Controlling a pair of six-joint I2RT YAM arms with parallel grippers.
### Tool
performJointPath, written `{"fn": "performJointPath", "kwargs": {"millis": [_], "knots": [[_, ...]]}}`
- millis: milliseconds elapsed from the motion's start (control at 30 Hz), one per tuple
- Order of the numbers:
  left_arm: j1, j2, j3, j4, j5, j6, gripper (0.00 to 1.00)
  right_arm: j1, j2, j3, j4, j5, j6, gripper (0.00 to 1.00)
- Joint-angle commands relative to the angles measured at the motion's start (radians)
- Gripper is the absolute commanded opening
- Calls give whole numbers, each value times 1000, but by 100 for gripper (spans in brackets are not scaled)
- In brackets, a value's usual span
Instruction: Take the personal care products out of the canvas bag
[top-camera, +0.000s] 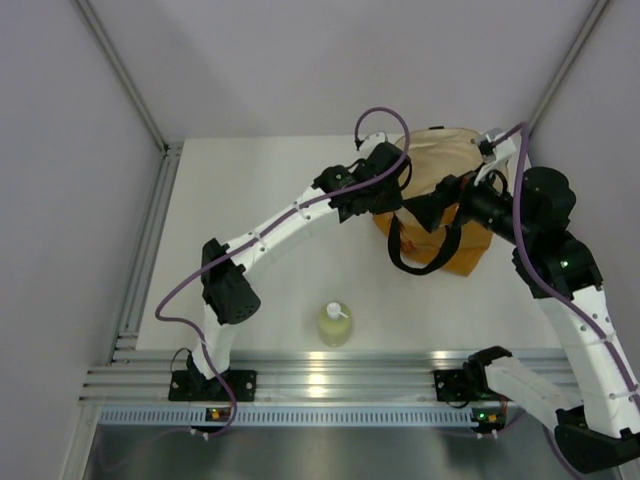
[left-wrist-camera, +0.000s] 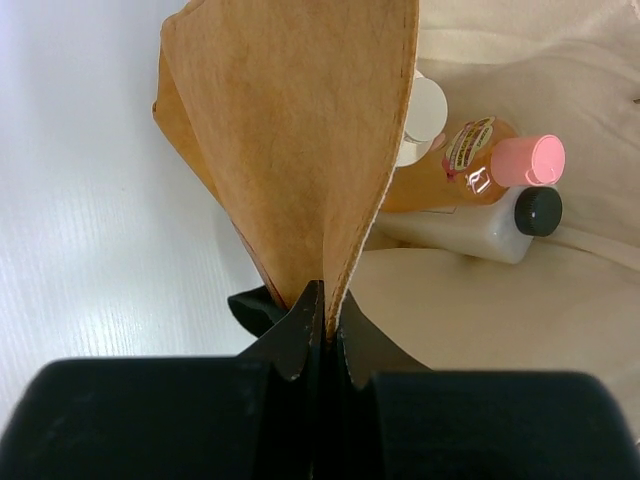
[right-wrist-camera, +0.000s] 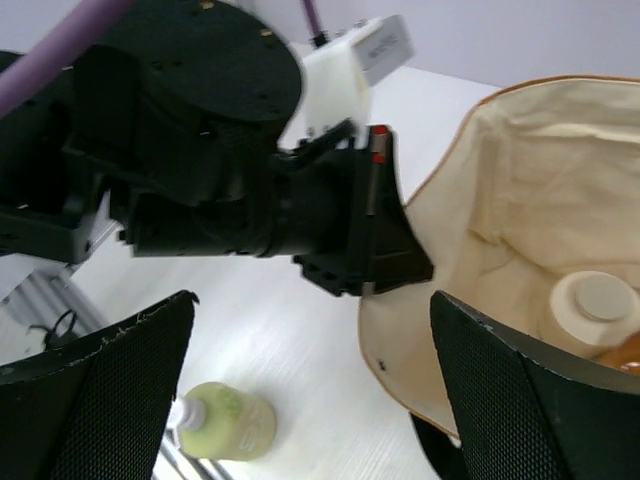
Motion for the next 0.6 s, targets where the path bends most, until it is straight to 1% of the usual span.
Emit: {"fn": "performJointPath", "kwargs": {"millis": [0, 33, 67, 100, 167, 300, 333, 467, 567], "knots": [[3, -8, 45, 49, -9, 2, 0, -33, -23, -18, -43, 186, -9, 96], [3, -11, 43, 49, -15, -1, 0, -35, -28, -38, -52, 252, -23, 93], [3, -19, 40, 49, -16, -6, 0, -38, -38, -61, -58, 376, -21, 90], [3, -22, 37, 49, -16, -16, 0, -36, -47, -107, -57, 412, -23, 89], [1, -28, 30, 49, -7, -29, 0, -41, -58, -141, -57, 481, -12, 87], [0, -25, 22, 53, 8, -58, 0, -44, -38, -204, -57, 558, 14, 84], [-2, -25, 20, 53, 10, -63, 0, -42, -29, -216, -57, 572, 20, 82], [-3, -22, 4, 59, 24, -79, 0, -42, 21, -282, -55, 569, 19, 74], [-12, -30, -12, 59, 16, -84, 0, -44, 17, -319, -57, 580, 26, 71]]}}
